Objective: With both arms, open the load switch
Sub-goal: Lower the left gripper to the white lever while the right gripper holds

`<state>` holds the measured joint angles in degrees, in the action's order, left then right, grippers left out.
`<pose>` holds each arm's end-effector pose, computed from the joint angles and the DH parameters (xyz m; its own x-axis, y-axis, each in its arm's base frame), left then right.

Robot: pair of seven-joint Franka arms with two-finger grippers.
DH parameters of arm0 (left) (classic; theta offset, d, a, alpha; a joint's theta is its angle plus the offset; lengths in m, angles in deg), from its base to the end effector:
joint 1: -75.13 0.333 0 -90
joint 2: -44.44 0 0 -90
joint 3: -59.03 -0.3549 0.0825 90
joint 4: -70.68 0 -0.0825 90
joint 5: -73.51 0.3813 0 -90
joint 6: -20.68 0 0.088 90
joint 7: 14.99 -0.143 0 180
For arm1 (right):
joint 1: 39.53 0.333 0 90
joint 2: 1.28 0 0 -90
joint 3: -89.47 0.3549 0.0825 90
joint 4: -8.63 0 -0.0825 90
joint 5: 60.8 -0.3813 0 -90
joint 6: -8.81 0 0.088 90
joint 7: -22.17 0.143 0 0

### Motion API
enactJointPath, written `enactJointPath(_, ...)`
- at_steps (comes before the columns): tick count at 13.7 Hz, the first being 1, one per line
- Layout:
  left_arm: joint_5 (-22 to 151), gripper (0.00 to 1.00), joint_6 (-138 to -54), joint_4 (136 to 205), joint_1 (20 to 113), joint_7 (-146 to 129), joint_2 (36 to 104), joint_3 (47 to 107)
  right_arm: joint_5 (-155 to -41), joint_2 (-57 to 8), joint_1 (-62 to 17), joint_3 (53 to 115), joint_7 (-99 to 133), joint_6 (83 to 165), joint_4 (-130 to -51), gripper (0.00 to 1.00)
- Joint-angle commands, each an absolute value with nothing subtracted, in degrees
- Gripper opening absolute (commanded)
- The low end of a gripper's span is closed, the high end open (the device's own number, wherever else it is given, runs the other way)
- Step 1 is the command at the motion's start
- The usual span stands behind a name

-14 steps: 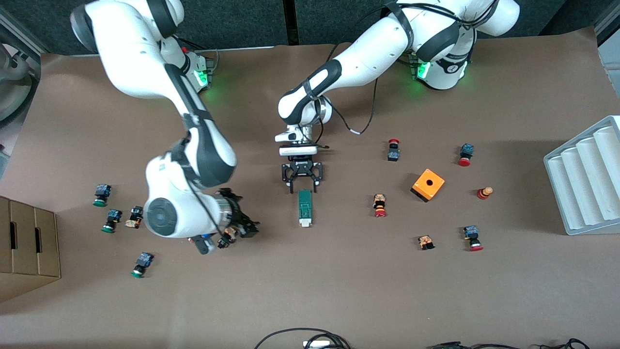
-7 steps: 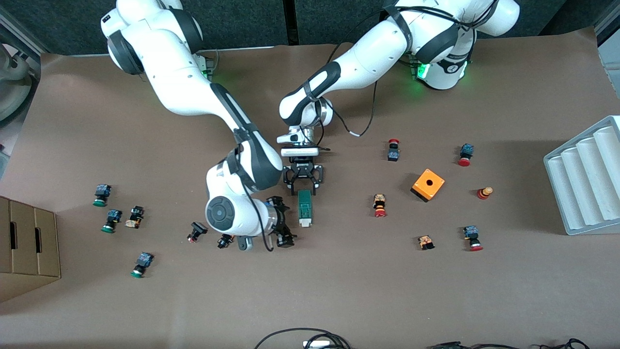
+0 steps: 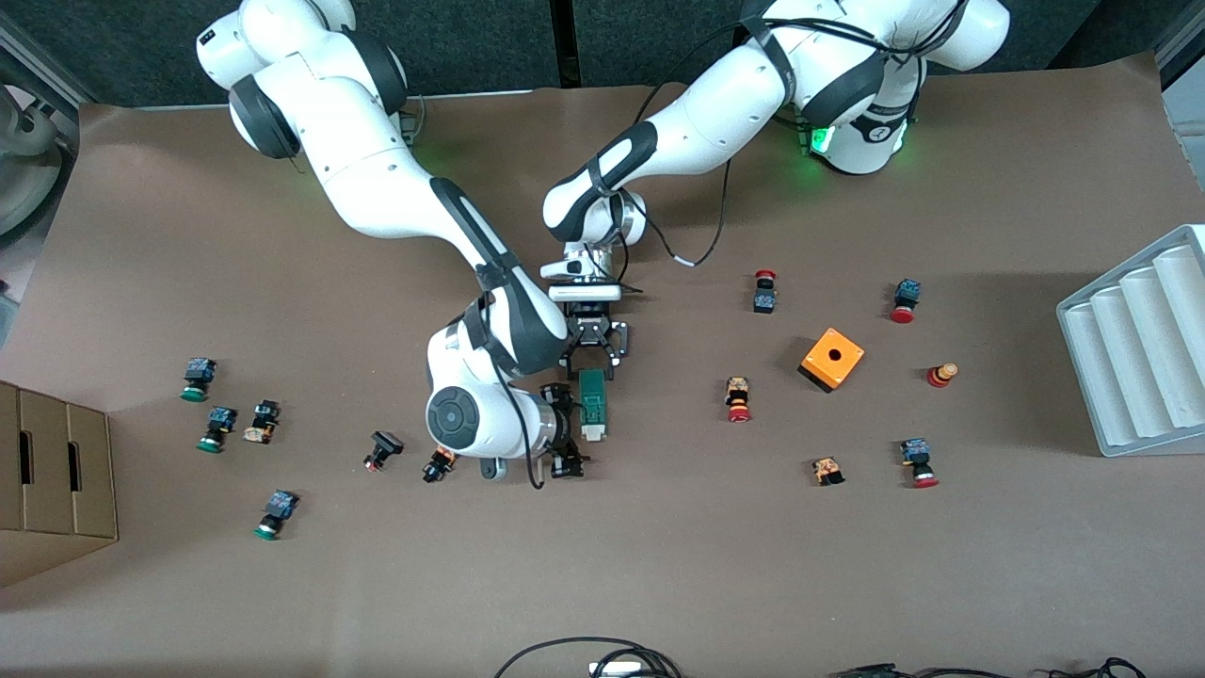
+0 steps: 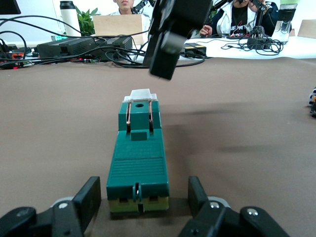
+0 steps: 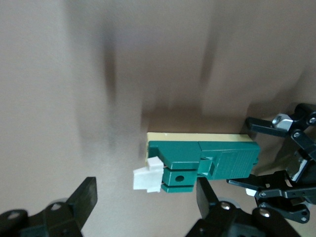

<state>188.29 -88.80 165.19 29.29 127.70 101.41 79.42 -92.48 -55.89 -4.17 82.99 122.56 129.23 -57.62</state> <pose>0.3985 -0.5830 0.0717 0.3352 -0.0152 0.9420 -0.0054 -0.9999 -0.0142 0.6655 0.4450 0.2120 0.0602 -0.9321 -0.3573 -0.9881 -0.1064 0.1110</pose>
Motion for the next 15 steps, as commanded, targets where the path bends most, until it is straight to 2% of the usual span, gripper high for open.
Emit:
enactJointPath(1,188.7,0.79,-88.3,163.4,27.9,128.7,104.0,78.8,-94.3,-58.9,-3.4,82.9,124.3,130.0,-54.2,0.87)
enactJointPath(6,189.7,0.79,-88.2,163.4,27.8,128.7,104.5,78.8,-95.1,-59.8,-2.9,83.0,126.4,129.8,-53.8,0.87)
enactJointPath(9,189.8,0.79,-88.2,163.4,27.8,128.7,104.6,78.8,-95.7,-59.8,-2.6,83.1,126.5,129.4,-53.8,0.83)
enactJointPath(13,189.8,0.77,-88.1,163.5,27.8,128.7,104.5,78.8,-95.7,-59.7,-2.2,82.8,126.9,129.0,-53.8,0.69)
enactJointPath(14,189.8,0.77,-88.0,163.5,27.8,128.6,104.5,78.8,-95.7,-59.7,-2.2,82.8,126.9,129.0,-53.8,0.63)
enactJointPath(15,189.8,0.77,-87.6,163.5,27.8,128.7,104.5,78.8,-95.7,-59.6,-2.2,82.7,126.9,129.0,-53.9,0.62)
